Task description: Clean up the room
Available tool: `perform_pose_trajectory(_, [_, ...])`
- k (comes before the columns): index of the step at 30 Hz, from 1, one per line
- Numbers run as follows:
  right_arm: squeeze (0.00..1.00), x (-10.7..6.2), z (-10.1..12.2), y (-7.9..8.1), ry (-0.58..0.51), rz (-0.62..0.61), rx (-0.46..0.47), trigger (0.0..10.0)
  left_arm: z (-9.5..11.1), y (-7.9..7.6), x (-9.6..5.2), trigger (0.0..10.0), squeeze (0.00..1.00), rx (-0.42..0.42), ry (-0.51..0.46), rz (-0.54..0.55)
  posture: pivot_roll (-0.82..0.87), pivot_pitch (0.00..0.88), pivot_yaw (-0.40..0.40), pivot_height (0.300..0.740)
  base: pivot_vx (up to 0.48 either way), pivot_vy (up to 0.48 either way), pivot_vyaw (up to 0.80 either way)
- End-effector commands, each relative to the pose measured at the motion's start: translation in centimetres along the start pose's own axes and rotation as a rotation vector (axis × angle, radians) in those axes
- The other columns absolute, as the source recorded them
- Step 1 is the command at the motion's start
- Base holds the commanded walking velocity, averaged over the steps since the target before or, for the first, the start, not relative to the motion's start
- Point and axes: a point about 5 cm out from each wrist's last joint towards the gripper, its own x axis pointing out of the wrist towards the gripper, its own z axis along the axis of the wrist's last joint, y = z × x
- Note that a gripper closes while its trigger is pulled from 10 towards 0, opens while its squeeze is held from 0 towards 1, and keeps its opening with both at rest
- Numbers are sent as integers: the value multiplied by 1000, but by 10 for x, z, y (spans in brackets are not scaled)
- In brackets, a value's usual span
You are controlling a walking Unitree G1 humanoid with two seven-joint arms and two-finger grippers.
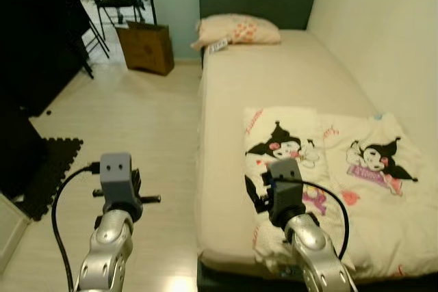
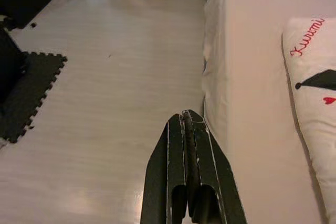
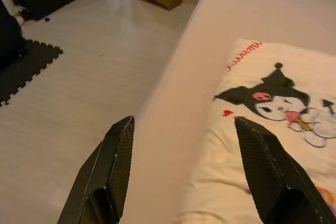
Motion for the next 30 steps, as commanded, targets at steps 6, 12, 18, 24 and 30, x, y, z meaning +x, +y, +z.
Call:
perform_pose_trajectory(6, [0, -1, 0, 4, 10, 1, 65, 10000, -2, 3, 1, 10000, 0, 4, 11, 2, -131, 92, 39, 740, 0, -268, -400])
perform_pose_trajectory(12, [0, -1, 1, 2, -3, -11, 55, 10000, -1, 3, 2, 10000, 0, 6, 10, -5, -133, 93, 42, 740, 0, -264, -500])
perform_pose_trajectory(18, [0, -1, 2, 2, -7, -12, 41, 10000, -1, 3, 4, 10000, 0, 7, 8, -5, -131, 95, 42, 740, 0, -254, 0])
perform_pose_trajectory(24, [0, -1, 2, 3, -8, -6, 44, 10000, -1, 4, 3, 10000, 0, 5, 8, -1, -131, 95, 40, 740, 0, -247, 0])
perform_pose_trajectory(30, [0, -2, 3, 3, -9, -1, 45, 10000, -1, 4, 3, 10000, 0, 4, 7, 3, -131, 95, 36, 740, 0, -249, 0])
